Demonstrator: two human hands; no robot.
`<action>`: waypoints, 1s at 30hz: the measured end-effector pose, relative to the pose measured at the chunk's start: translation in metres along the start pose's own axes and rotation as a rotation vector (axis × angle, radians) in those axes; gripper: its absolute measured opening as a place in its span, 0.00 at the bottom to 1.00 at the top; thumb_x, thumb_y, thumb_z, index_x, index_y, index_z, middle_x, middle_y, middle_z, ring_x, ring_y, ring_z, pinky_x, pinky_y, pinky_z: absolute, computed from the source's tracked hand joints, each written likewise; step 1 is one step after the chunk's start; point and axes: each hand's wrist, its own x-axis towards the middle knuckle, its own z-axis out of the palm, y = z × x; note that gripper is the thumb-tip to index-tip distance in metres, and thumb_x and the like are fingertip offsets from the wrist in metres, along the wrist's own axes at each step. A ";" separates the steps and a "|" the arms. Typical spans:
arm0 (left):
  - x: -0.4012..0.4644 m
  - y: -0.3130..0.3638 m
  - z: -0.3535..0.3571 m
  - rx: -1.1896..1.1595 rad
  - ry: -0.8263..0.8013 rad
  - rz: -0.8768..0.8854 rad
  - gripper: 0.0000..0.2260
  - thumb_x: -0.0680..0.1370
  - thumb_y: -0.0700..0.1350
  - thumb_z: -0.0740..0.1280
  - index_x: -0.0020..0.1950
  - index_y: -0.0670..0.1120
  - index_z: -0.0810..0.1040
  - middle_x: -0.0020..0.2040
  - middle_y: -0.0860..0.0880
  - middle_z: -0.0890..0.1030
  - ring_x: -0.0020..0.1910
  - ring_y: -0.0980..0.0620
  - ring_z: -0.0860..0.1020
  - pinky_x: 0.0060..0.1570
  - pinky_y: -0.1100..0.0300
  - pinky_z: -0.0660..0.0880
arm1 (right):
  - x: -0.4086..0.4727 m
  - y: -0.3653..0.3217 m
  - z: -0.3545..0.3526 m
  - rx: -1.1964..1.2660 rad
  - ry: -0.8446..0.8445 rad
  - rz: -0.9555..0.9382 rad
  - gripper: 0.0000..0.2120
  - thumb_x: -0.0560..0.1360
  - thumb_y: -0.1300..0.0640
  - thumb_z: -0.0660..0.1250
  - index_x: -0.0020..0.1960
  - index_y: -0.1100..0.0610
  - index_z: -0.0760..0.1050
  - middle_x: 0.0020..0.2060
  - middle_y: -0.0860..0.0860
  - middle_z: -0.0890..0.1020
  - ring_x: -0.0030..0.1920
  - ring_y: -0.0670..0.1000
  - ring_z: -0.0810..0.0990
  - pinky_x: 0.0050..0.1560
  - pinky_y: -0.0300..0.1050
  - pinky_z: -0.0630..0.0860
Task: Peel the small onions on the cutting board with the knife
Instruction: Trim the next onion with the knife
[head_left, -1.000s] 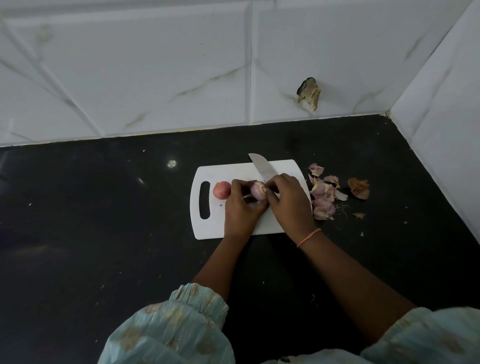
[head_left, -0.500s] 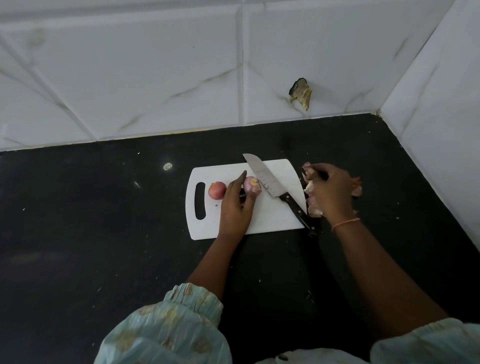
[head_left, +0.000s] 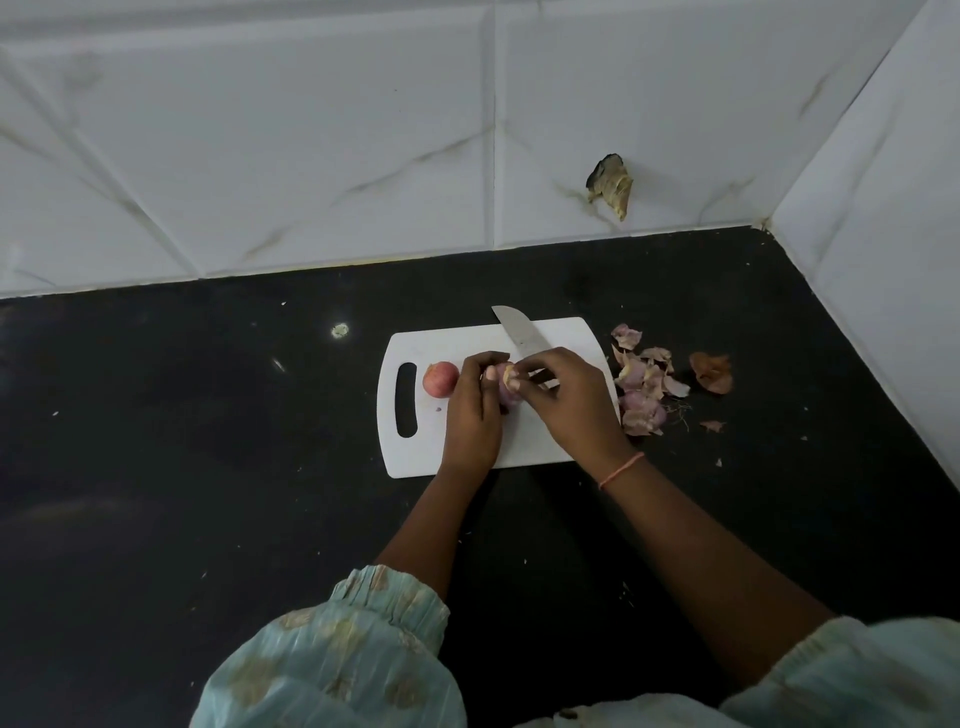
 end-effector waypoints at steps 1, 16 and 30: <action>0.000 -0.001 0.000 -0.010 0.000 -0.008 0.12 0.85 0.44 0.54 0.62 0.43 0.75 0.56 0.54 0.79 0.54 0.60 0.79 0.51 0.66 0.75 | 0.001 0.001 0.002 -0.002 0.021 0.003 0.04 0.72 0.59 0.74 0.47 0.57 0.81 0.44 0.49 0.82 0.44 0.46 0.80 0.45 0.42 0.78; 0.001 0.002 -0.002 -0.035 -0.002 -0.055 0.10 0.86 0.40 0.55 0.59 0.43 0.76 0.53 0.52 0.80 0.51 0.63 0.79 0.46 0.70 0.75 | 0.009 0.009 0.004 -0.149 0.001 -0.084 0.02 0.74 0.63 0.70 0.46 0.60 0.79 0.43 0.53 0.80 0.42 0.48 0.76 0.44 0.39 0.73; 0.000 0.002 -0.004 0.054 -0.033 0.000 0.11 0.85 0.37 0.55 0.59 0.40 0.76 0.53 0.51 0.80 0.50 0.64 0.77 0.48 0.72 0.72 | 0.028 0.027 -0.012 -0.456 -0.039 -0.099 0.02 0.75 0.61 0.67 0.45 0.60 0.76 0.43 0.56 0.79 0.46 0.57 0.77 0.46 0.55 0.74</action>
